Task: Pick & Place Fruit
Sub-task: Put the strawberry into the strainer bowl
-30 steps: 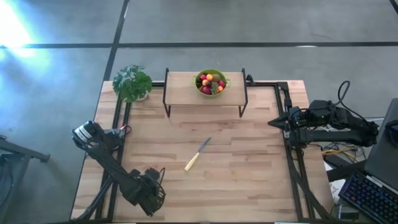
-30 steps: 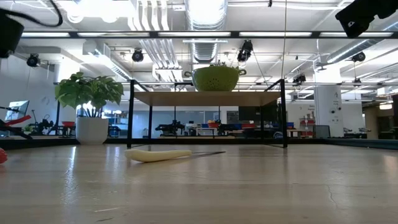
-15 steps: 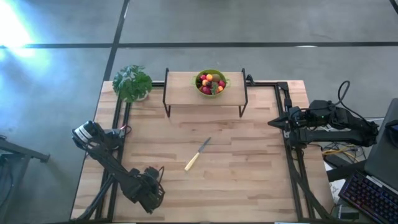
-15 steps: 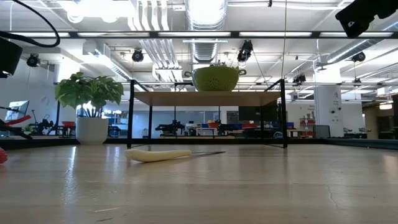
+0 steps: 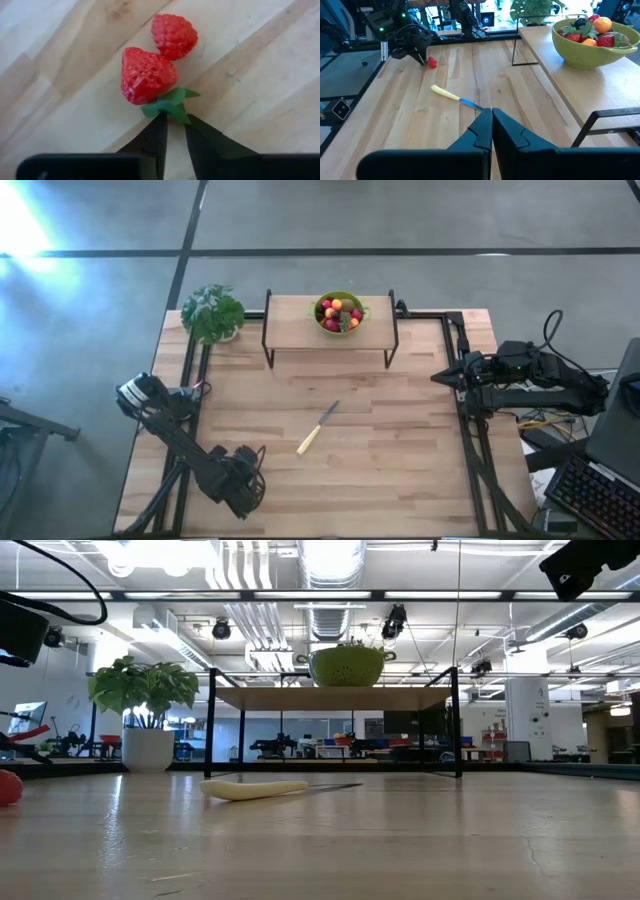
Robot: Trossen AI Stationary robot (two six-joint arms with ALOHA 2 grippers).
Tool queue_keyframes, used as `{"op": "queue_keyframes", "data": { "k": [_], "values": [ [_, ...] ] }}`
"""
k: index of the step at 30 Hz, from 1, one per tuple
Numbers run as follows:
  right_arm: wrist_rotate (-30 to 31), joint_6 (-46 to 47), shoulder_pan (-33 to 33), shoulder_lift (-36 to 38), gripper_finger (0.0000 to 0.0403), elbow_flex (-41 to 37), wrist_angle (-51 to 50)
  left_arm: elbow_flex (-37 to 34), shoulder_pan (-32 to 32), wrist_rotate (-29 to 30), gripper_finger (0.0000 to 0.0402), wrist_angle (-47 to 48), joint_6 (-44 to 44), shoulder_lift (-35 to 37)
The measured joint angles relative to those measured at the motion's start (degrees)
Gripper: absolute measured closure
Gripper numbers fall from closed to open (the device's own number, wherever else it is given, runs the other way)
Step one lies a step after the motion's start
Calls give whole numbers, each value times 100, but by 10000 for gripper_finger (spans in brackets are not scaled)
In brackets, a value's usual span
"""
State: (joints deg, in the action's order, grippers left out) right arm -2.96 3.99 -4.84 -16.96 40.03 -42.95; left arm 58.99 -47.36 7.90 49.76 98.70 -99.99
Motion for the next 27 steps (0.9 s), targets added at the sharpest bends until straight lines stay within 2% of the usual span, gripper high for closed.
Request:
{"op": "queue_keyframes", "data": {
  "k": [7, 12, 20, 27],
  "values": [
    [0, 0, -2, 1, 394, 2, -1, -9, 5, -11, 394, 281, -285, -7],
    [0, 0, 0, 0, 394, 0, 0, 15, 5, -150, 397, 630, -283, -3],
    [0, 0, 0, 1, 394, 2, 1, 21, 2, -155, 398, 636, -289, 168],
    [0, 0, -2, 1, 394, 1, 1, -64, 17, 50, 368, 632, -296, 168]
  ]
}}
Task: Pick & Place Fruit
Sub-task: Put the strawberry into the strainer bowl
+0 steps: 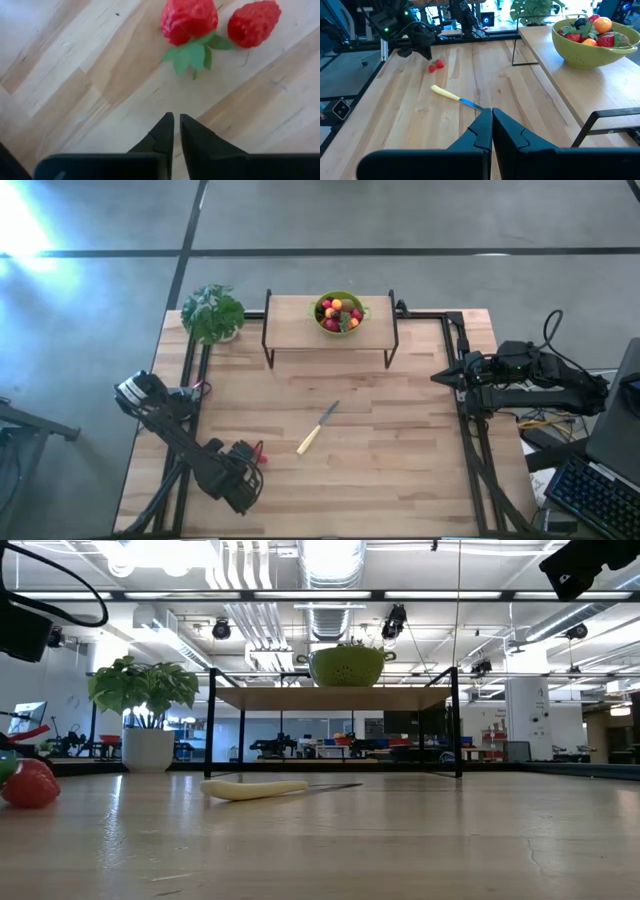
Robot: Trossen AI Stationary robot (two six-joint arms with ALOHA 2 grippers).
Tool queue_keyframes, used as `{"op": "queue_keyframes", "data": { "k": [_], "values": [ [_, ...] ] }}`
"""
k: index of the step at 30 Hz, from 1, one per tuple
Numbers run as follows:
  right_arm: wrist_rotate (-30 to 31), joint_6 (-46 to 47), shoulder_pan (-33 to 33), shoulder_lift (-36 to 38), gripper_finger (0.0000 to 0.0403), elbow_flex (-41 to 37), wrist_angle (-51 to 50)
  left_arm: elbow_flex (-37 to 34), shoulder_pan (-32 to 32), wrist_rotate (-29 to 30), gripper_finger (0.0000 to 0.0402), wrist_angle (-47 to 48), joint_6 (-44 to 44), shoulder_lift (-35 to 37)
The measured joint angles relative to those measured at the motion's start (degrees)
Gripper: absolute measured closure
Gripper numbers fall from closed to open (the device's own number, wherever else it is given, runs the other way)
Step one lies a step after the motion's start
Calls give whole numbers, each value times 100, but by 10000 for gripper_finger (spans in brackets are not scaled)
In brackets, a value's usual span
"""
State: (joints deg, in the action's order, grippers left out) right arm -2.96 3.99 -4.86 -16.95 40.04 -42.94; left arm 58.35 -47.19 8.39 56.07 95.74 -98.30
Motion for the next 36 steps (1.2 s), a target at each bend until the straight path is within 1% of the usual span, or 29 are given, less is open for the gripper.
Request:
{"op": "queue_keyframes", "data": {
  "k": [4, 12, 15, 17, 24, 30, 33, 36],
  "values": [
    [0, 0, 2, 0, 394, 1, -1, -2, 22, 41, 335, -7, -104, 0],
    [0, 0, 2, 0, 394, -1, -2, -2, 62, 51, 243, -83, -51, 0],
    [0, 0, 2, 0, 394, -1, -2, -2, 166, 70, 220, -149, -59, 0],
    [0, 0, 1, -1, 394, -1, -1, -10, 230, 73, 212, -210, -118, 0],
    [0, 0, 2, -1, 394, 0, 0, -44, 404, 310, 215, -411, -363, 0],
    [0, 0, 1, -1, 394, 0, -2, -52, 505, 833, 227, -404, -523, 0],
    [0, 0, 0, 0, 394, 1, -1, -52, 526, 853, 238, -403, -577, 0],
    [0, 0, 2, 0, 394, 1, -1, -52, 523, 851, 258, -402, -592, 0]
  ]
}}
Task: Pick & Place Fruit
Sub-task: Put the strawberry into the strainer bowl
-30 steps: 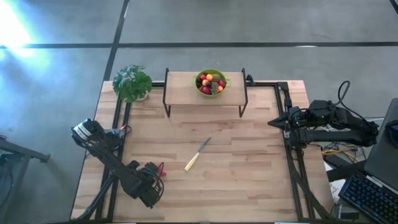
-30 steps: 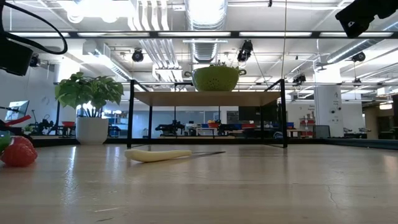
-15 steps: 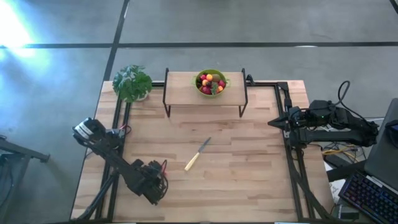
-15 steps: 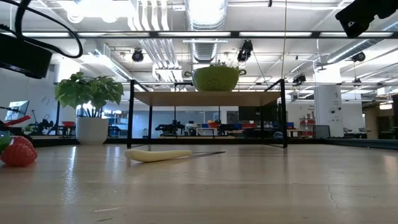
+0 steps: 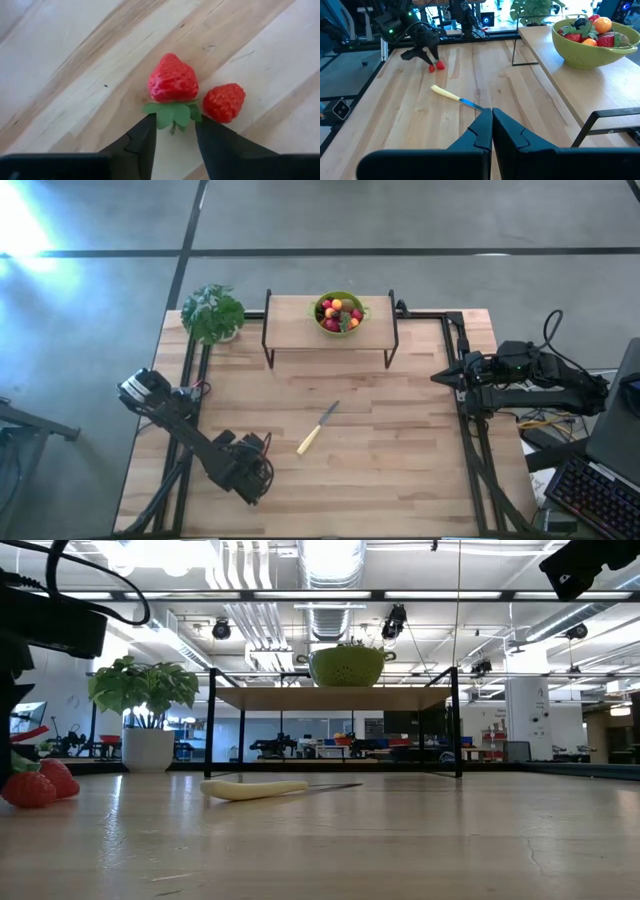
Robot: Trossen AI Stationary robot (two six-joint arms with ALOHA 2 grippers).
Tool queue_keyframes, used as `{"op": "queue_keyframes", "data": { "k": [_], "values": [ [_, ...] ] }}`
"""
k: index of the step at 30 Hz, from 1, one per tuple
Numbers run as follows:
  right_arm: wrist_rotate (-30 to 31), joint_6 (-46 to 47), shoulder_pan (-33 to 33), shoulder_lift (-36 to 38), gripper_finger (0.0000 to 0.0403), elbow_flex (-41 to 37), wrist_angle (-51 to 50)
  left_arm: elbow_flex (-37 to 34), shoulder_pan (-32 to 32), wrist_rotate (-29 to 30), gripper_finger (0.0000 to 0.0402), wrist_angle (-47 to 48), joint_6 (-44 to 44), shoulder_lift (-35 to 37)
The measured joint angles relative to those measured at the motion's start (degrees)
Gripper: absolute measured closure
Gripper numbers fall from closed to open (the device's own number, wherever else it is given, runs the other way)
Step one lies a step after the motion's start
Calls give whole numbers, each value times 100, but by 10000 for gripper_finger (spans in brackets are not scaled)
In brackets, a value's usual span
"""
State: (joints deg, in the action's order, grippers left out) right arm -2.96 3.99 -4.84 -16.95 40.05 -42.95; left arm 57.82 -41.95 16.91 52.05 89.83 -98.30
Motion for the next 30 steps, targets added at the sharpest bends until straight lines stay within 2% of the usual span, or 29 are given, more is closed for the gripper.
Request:
{"op": "queue_keyframes", "data": {
  "k": [12, 30],
  "values": [
    [0, 0, -1, 0, 394, -1, -1, 0, 0, -7, 392, 2, -602, 0],
    [0, 0, -1, -1, 394, -1, 0, 0, 0, -35, 398, 4, -705, 0]
  ]
}}
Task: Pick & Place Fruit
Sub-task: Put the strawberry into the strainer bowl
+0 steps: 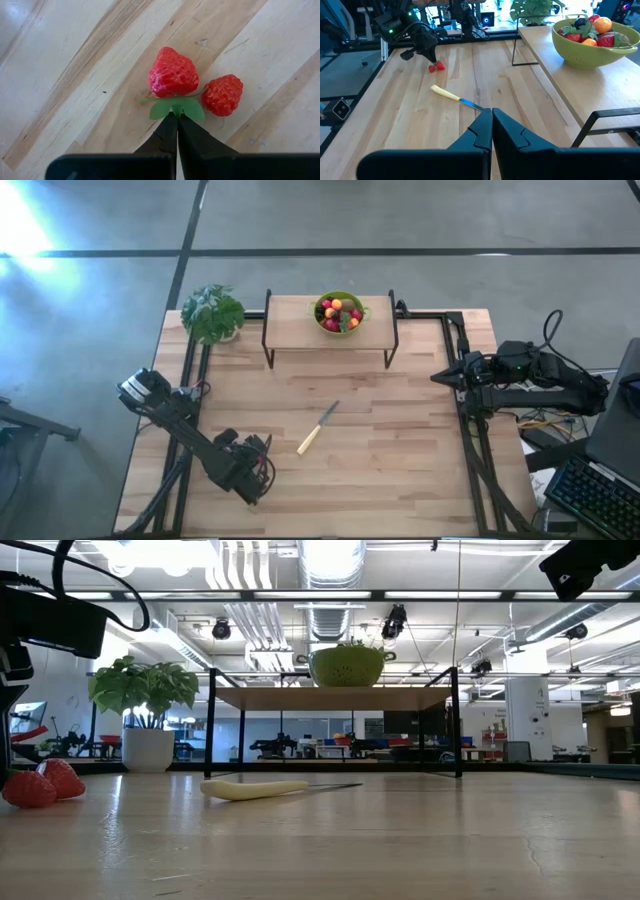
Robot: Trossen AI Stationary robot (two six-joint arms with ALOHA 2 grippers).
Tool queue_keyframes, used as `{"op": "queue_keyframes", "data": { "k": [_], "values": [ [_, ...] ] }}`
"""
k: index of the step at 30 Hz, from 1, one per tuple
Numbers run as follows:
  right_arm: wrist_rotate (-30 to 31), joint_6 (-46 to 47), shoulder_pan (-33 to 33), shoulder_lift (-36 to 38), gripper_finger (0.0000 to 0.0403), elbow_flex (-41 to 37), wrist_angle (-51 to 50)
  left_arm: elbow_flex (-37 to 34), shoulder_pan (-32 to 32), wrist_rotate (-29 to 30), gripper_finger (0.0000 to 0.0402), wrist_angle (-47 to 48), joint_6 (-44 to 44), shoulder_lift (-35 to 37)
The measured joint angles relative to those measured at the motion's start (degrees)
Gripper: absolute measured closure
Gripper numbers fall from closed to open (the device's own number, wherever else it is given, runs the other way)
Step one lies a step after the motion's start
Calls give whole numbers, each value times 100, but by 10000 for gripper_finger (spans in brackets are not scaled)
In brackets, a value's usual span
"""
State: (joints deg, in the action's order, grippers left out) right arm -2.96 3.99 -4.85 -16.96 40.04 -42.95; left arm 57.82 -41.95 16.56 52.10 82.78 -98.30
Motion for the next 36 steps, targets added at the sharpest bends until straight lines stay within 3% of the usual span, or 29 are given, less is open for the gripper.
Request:
{"op": "queue_keyframes", "data": {
  "k": [5, 14, 20, 28, 36],
  "values": [
    [0, 0, -1, 0, 394, -1, 0, 0, 17, 170, 397, 0, -28, 0],
    [0, 0, -2, 0, 394, 0, 0, 36, 291, 2148, 395, -151, -588, 0],
    [0, 0, -2, -1, 394, 0, 1, 72, 775, 2917, 397, -1127, -1887, 0],
    [0, 0, -2, -1, 394, -1, 1, 106, 1642, 2709, 396, -3366, -4749, 9],
    [0, 0, -1, 1, 394, 1, 1, 935, 2647, 1775, 395, -3479, -6405, 278]
  ]
}}
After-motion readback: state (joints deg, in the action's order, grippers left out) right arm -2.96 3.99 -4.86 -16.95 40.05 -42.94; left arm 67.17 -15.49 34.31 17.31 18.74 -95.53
